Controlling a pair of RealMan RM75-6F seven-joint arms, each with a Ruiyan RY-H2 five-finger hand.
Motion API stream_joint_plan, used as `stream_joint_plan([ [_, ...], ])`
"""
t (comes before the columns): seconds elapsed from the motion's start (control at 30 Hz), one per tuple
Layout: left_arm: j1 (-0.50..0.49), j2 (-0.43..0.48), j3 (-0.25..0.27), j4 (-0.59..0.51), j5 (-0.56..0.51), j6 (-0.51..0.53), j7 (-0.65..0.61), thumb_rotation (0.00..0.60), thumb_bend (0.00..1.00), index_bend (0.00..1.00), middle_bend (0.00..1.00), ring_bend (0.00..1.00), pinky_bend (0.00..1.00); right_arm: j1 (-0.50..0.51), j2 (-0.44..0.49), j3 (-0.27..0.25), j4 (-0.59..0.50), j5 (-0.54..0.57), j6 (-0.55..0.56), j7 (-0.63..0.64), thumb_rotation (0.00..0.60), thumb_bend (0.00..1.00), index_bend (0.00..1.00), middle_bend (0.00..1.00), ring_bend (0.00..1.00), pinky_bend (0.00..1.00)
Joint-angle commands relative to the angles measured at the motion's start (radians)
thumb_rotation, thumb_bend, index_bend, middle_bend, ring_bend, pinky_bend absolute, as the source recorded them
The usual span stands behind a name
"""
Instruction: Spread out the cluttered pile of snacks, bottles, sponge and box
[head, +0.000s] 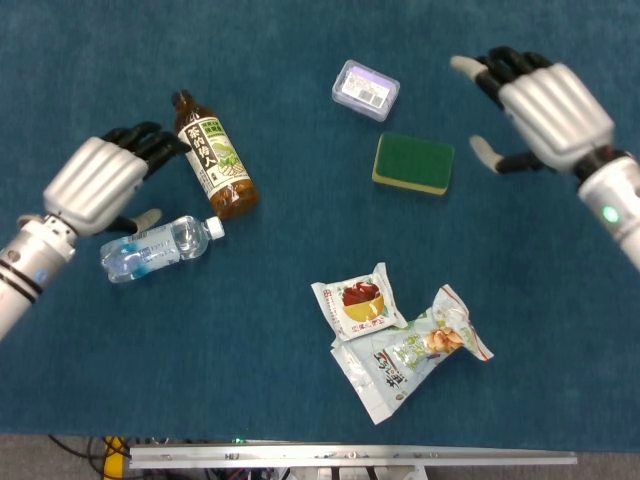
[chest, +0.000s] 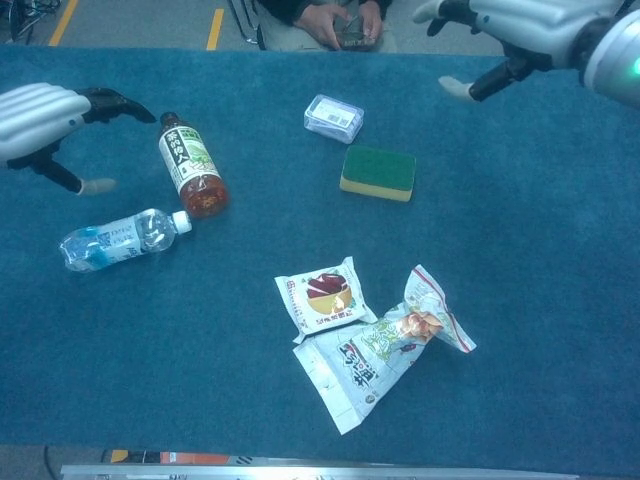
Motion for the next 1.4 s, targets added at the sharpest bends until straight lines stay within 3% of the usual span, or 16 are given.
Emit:
stream_joint_plan([
  [0.03,-0.041,-0.029,0.009,0.061,0.047,-0.006,-0.011,0.600,0.26,0.17,0.18,0.11,0.24,-0.046,0.048,-0.037,-0.065,-0.050,0.026,-0.013,0.395,0.41,0.00,0.19,0.11,0.19],
  [0.3,-0.127,-0.075,0.028,0.176,0.114,-0.028,-0.022,0.600,0.26,0.16,0.14,0.11,0.24,-0.109,0.096,-0.070,-0.133,-0.147,0.053,-0.013,0.396,0.41,0.00,0.19,0.11,0.19],
  [0.83,-0.281,-0.141,0.109,0.332,0.216,-0.089,-0.064,0.600,0.26,0.13,0.09,0.10,0.24,-0.159,0.100,-0.062,-0.133,-0.212,0.026,0.037,0.396,0.41,0.00,0.19,0.11,0.19],
  [1.4,-0.322,-0.190,0.186,0.490,0.225,-0.088,-0.093,0.600,0.26,0.13,0.09,0.10,0.24,-0.183,0.091,-0.042,-0.115,-0.248,-0.004,0.085,0.394,0.41,0.00,0.21,0.11,0.19],
])
